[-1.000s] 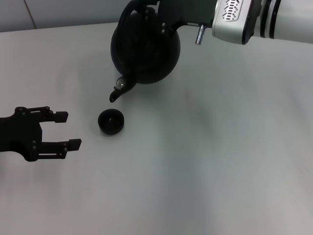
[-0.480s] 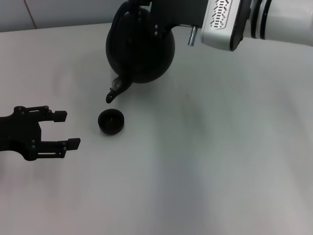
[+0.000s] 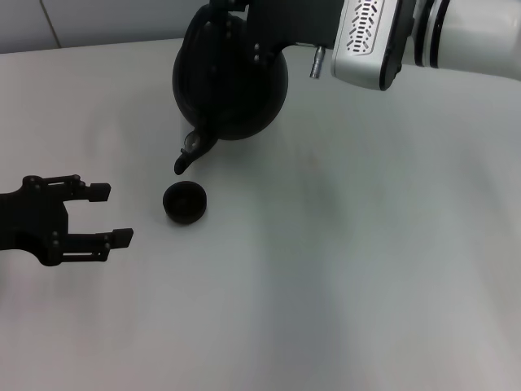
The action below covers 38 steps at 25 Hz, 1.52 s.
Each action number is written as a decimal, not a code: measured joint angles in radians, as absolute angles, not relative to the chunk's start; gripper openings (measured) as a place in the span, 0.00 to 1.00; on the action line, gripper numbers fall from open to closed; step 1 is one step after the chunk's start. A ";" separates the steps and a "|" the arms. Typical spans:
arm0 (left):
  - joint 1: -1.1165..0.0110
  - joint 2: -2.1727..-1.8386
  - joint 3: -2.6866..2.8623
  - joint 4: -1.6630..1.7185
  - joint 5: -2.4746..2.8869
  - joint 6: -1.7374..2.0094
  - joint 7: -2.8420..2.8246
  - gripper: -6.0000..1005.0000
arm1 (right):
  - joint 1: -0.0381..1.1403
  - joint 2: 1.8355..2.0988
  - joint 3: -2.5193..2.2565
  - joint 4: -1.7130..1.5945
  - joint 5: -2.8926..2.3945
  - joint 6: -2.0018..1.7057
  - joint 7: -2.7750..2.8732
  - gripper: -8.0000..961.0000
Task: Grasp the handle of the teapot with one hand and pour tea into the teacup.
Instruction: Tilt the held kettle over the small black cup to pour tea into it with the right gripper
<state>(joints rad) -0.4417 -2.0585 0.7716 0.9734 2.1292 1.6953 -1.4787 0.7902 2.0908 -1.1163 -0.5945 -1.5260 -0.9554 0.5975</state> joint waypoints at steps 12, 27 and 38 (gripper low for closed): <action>-0.436 -2.059 0.772 0.973 2.131 1.689 -1.477 0.80 | 0.786 2.091 -1.155 -0.606 -1.526 -0.951 0.593 0.09; -0.434 -2.056 0.772 0.973 2.131 1.679 -1.471 0.80 | 0.771 2.091 -1.211 -0.638 -1.526 -0.929 0.592 0.10; -0.439 -2.055 0.772 0.969 2.131 1.673 -1.471 0.79 | 0.765 2.091 -1.231 -0.646 -1.526 -0.916 0.592 0.10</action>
<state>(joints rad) -0.4391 -2.0554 0.7716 0.9688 2.1307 1.6732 -1.4705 0.7649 2.0908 -1.2315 -0.6463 -1.5263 -0.9157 0.5919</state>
